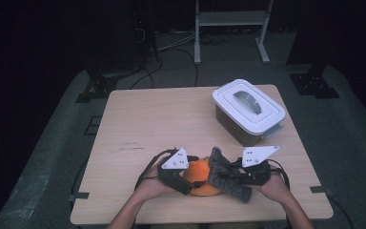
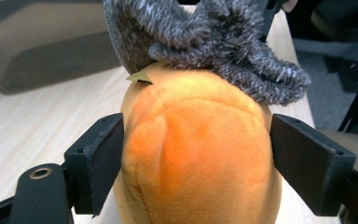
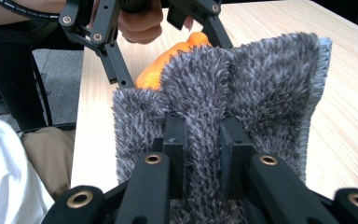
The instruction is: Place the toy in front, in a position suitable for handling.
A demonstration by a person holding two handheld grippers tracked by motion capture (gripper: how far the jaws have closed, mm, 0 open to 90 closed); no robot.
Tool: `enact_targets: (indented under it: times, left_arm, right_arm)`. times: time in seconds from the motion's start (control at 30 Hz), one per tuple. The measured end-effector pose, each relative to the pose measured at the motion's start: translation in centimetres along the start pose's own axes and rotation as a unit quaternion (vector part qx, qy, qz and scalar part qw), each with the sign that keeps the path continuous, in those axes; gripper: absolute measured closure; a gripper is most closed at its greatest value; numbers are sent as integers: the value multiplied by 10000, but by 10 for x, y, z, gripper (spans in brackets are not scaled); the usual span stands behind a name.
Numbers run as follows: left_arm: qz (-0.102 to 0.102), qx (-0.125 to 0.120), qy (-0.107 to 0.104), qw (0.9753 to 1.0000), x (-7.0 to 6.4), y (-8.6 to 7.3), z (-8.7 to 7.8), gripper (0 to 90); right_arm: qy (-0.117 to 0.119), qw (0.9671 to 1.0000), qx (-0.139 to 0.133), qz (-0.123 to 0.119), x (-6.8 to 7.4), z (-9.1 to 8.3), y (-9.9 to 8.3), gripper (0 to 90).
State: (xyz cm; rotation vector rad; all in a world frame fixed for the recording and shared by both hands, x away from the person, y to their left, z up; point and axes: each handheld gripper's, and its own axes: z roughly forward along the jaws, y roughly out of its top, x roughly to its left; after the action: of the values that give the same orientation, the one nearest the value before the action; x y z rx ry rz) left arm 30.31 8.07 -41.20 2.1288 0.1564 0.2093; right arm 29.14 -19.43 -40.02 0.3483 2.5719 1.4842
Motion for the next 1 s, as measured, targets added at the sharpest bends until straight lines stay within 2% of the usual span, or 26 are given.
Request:
enact_targets:
  times: [0.07,0.13,0.23,0.3,0.4,0.43,0.5,0.53,0.57,0.6,0.67,0.73,0.8,0.87,1.0]
  left_arm:
    - [218,-5,-15,9998,-3,0,0,275]
    - [537,-7,-30,9986,-10,2,1,310]
    - [681,27,-70,9977,-12,2,0,314]
    - [715,18,-106,9974,-9,0,-2,335]
    - [621,17,-140,9980,-6,-1,-4,330]
    - [494,34,-137,9987,-5,-1,-4,306]
    - [86,109,-213,9997,0,2,-2,192]
    - [-178,131,-240,9995,2,2,-1,128]
    - [-359,108,-289,9989,4,2,0,81]
    - [-399,121,-348,9985,5,1,0,79]
    - [-319,162,-407,9985,5,-2,1,97]
    - [-106,134,-393,9991,3,-4,-3,217]
    - [-1,164,-396,9991,3,-5,-6,316]
    - [79,186,-393,9990,5,-9,-9,343]
    - [81,65,-329,9994,8,-16,-15,394]
  right_arm:
    - [-7,9999,-146,-26,3,0,5,748]
    - [11,9996,-262,-106,7,2,12,747]
    - [26,9995,-224,-242,11,6,16,746]
    - [56,9995,-256,-154,8,5,12,747]
    - [-92,9998,-202,-4,1,-1,4,746]
    - [-99,9998,-183,44,-1,-1,1,746]
    - [-105,9997,-179,87,-1,0,0,745]
    - [-97,9998,-178,70,1,1,0,744]
    - [-76,9998,-187,37,2,3,2,742]
    - [-57,9998,-216,6,5,5,4,740]
    - [-20,9997,-203,-112,10,11,8,739]
    - [-22,9997,-141,-206,12,12,10,739]
    - [26,9997,-197,-128,9,9,7,740]
    - [16,9999,-162,-9,4,7,2,740]
    - [3,9996,-93,284,-6,3,-13,741]
